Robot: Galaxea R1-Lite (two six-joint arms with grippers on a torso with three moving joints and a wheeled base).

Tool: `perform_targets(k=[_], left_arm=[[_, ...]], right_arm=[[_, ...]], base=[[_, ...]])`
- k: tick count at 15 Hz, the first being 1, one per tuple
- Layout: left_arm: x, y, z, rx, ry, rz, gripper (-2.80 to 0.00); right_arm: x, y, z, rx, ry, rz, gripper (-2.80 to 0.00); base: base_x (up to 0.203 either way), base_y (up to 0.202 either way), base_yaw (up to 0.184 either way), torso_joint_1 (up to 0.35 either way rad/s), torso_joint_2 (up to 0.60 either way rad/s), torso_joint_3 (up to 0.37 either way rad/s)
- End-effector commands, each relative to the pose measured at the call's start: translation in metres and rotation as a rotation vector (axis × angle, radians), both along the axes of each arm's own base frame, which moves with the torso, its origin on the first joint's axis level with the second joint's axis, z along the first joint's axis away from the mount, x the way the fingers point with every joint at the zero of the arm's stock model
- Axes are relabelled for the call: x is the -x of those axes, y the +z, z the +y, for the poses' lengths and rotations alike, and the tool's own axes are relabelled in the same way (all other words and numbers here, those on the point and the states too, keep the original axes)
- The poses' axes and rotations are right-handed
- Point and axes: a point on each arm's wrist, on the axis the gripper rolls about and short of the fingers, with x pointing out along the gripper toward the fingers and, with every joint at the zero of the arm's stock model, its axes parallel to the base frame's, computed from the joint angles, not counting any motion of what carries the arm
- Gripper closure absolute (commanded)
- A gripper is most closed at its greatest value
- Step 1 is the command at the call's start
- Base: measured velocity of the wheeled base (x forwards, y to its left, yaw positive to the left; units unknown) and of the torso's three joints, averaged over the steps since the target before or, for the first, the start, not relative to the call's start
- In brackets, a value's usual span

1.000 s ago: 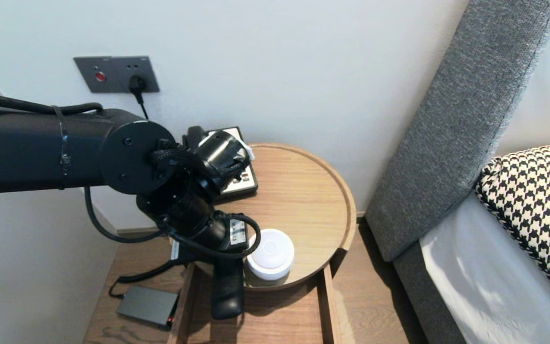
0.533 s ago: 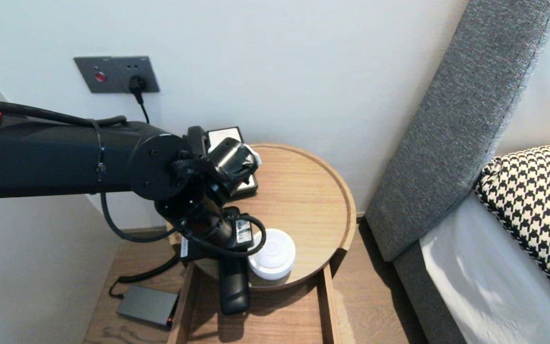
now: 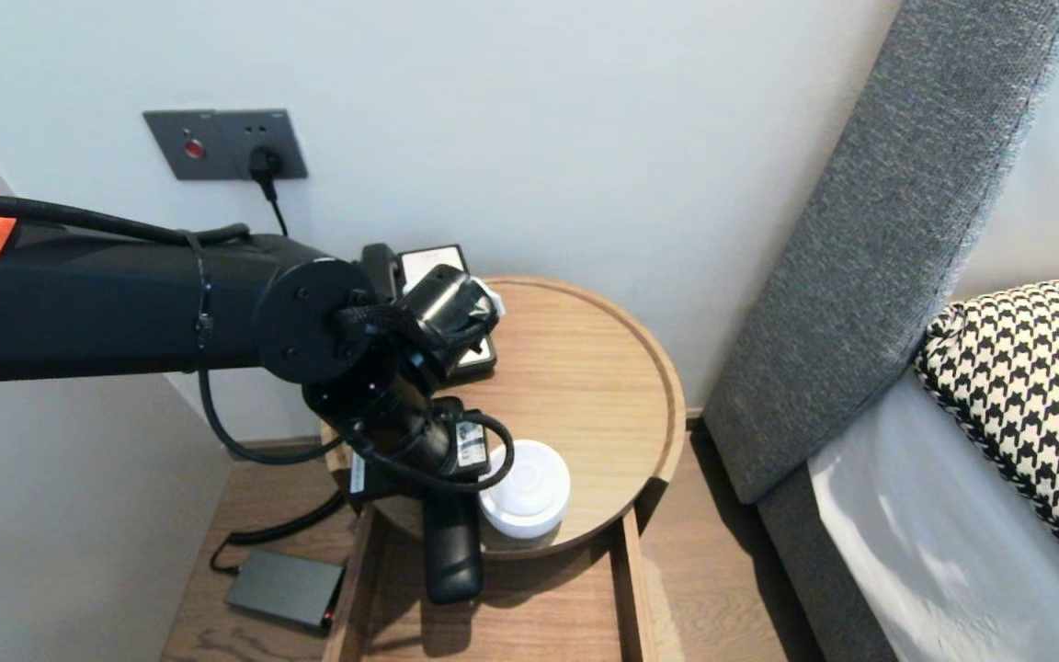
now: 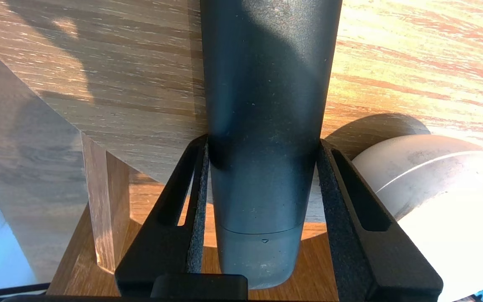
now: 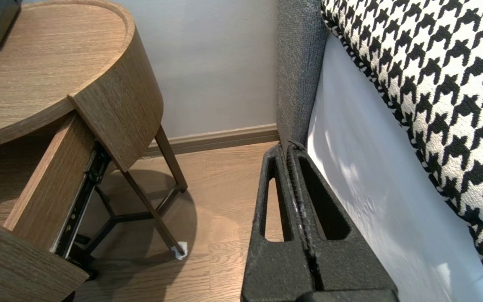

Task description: Take the remote control out of the drawer one by one and place them on the table

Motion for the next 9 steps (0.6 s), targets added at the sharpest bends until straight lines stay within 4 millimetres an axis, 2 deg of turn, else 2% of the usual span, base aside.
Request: perform_targets(k=[1,9], left_arm=[[-0.0019,0.0032,-0.0012,0.007,0.006,-0.008,0.0],[0.0015,0.0078,0.0011,0.015,0.008,-0.012,0.0]], right_arm=[[-0.002,-0.0072,0.0,0.0,0.0,0.026,0.0],[-0.002,-0.0072,0.0,0.0,0.0,0.026,0.0]], base=[[0.0,0.0,0.0,0.0,0.0,0.0],[0.0,0.0,0.0,0.0,0.0,0.0]])
